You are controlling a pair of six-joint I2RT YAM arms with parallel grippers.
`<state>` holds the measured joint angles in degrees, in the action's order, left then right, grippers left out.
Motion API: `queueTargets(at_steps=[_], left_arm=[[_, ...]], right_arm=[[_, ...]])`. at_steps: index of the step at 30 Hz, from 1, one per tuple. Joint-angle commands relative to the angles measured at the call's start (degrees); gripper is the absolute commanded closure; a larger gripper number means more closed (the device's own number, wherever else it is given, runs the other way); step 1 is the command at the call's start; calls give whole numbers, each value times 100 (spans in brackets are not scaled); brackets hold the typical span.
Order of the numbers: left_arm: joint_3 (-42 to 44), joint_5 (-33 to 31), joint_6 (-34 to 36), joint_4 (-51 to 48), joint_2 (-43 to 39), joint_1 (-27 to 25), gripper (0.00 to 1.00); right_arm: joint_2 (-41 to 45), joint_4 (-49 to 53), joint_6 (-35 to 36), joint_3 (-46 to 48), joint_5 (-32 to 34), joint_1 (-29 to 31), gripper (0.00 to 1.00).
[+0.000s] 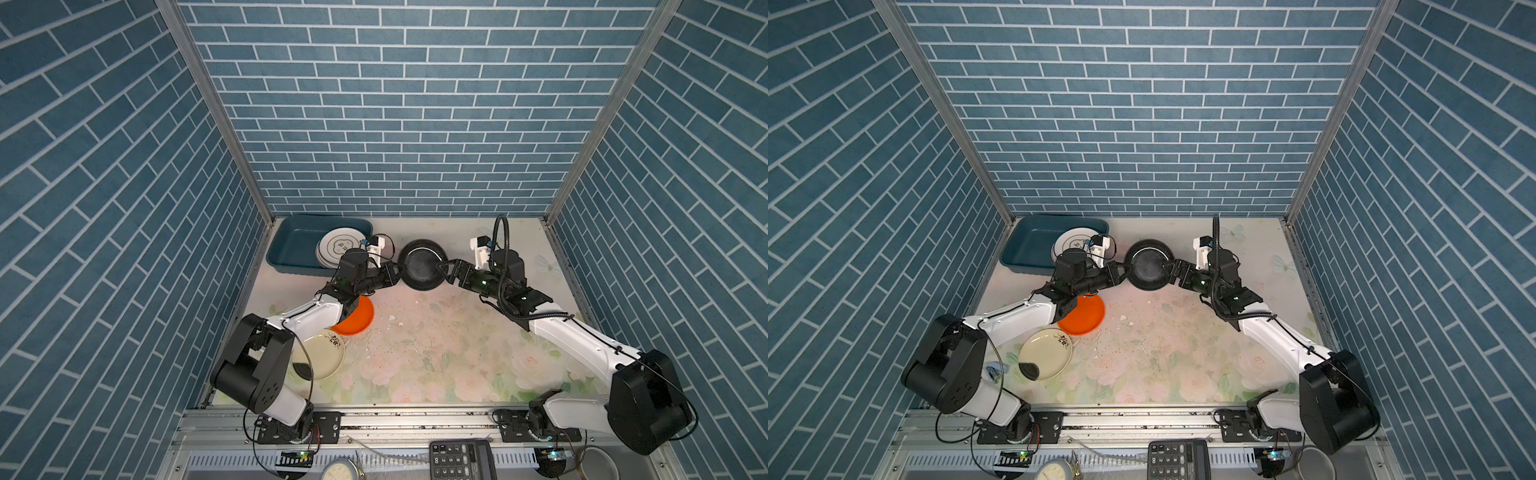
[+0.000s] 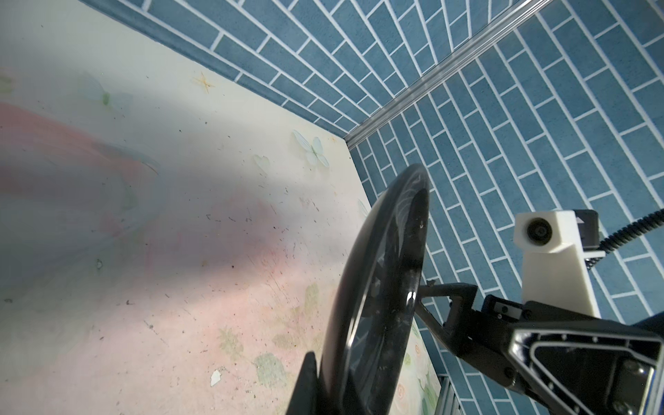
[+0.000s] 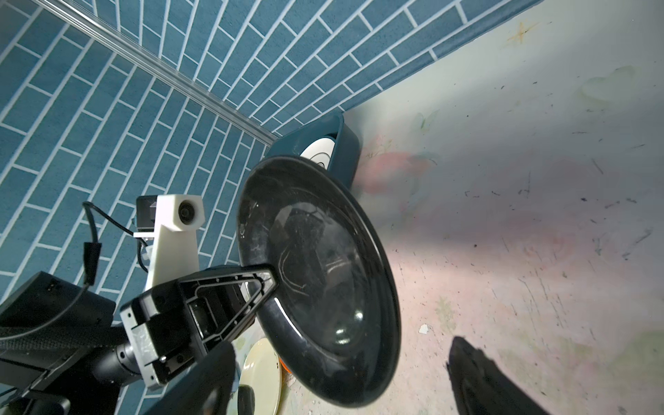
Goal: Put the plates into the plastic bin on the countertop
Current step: 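Open the right gripper and pull it back while the left holds the black plate, then lower the black plate into the teal bin with the left gripper and release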
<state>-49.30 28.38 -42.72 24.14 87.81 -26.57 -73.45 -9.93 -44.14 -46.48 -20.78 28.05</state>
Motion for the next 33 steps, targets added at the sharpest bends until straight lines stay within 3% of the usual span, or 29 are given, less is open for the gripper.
queueTargets(at_steps=[1,14,20,33], left_arm=[[-259,-303,322,-441,-286,195,100],[-39,-1590,243,-846,-686,1858,100],[31,-1669,160,-897,-434,2556,100],[-1023,-1663,375,-1604,1107,2850,100]], right_arm=[[246,242,305,147,194,-24,7],[838,893,792,335,606,-24,7],[1062,991,915,505,780,-28,7],[1157,1212,1011,490,906,-37,6]])
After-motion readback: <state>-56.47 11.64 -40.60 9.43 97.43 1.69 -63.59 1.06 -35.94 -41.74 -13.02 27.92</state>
